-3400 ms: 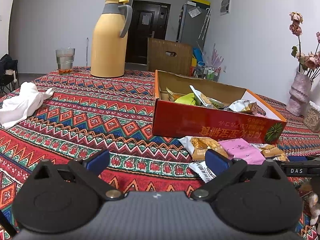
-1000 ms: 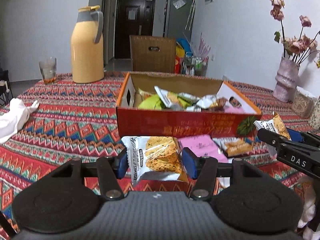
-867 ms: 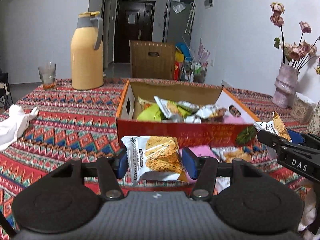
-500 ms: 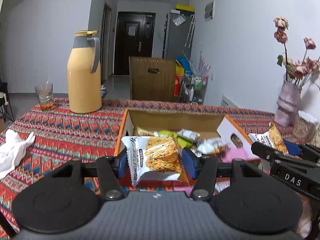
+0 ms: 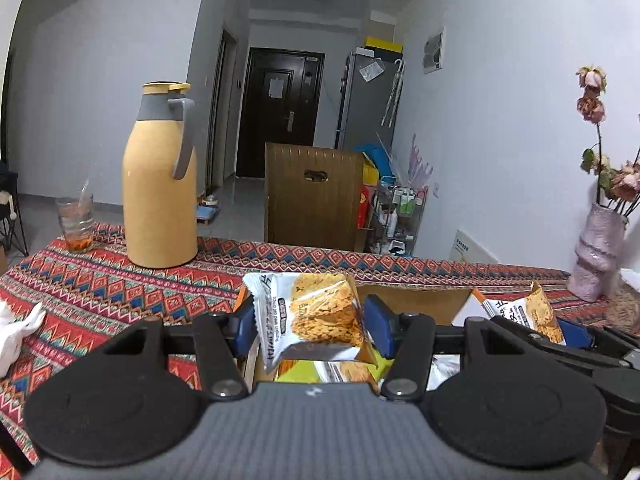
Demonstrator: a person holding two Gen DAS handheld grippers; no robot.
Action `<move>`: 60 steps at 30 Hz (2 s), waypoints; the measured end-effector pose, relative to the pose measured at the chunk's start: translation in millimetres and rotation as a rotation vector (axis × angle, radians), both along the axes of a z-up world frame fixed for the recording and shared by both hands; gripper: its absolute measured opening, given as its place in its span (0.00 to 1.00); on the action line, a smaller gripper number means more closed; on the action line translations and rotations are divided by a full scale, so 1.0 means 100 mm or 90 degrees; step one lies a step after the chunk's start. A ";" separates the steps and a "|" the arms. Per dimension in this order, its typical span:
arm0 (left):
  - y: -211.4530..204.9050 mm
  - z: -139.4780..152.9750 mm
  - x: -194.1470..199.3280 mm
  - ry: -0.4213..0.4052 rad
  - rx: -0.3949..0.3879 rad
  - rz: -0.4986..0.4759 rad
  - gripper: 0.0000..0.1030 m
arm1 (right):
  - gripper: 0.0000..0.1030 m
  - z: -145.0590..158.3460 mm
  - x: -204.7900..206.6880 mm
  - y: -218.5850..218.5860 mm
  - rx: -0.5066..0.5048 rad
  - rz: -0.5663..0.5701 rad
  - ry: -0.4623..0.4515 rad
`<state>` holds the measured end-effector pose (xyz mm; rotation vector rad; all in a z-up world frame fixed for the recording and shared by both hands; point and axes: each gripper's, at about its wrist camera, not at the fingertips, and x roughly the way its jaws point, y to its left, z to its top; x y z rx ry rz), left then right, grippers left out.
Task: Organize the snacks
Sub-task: 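Carry both biscuit packets into the cardboard box and open both grippers, then withdraw both grippers from the box back toward the snack pile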
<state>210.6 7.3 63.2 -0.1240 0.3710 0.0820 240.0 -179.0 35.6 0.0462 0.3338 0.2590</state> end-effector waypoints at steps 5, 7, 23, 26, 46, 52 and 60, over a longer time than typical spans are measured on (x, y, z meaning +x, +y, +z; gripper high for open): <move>0.00 -0.21 0.19 0.005 0.007 0.009 0.55 | 0.52 -0.13 0.20 0.02 0.010 -0.015 0.005; 0.02 -0.31 0.22 0.010 0.008 0.011 0.55 | 0.52 -0.21 0.24 0.00 0.014 -0.016 0.004; 0.13 -0.38 0.14 -0.023 0.000 0.028 1.00 | 0.92 -0.51 0.44 0.05 0.012 -0.018 0.070; 0.15 -0.37 0.14 -0.023 -0.004 0.036 1.00 | 1.00 -0.51 0.42 0.02 0.024 -0.022 0.072; 0.10 -0.07 -0.12 -0.037 -0.009 0.026 1.00 | 1.00 -0.28 0.22 0.02 0.018 -0.014 0.043; 0.17 0.03 -0.39 -0.037 0.009 0.023 1.00 | 1.00 -0.08 -0.01 0.04 0.001 -0.002 0.017; 0.28 0.03 -0.81 -0.020 0.013 0.002 1.00 | 1.00 -0.02 -0.43 0.03 -0.016 0.021 0.016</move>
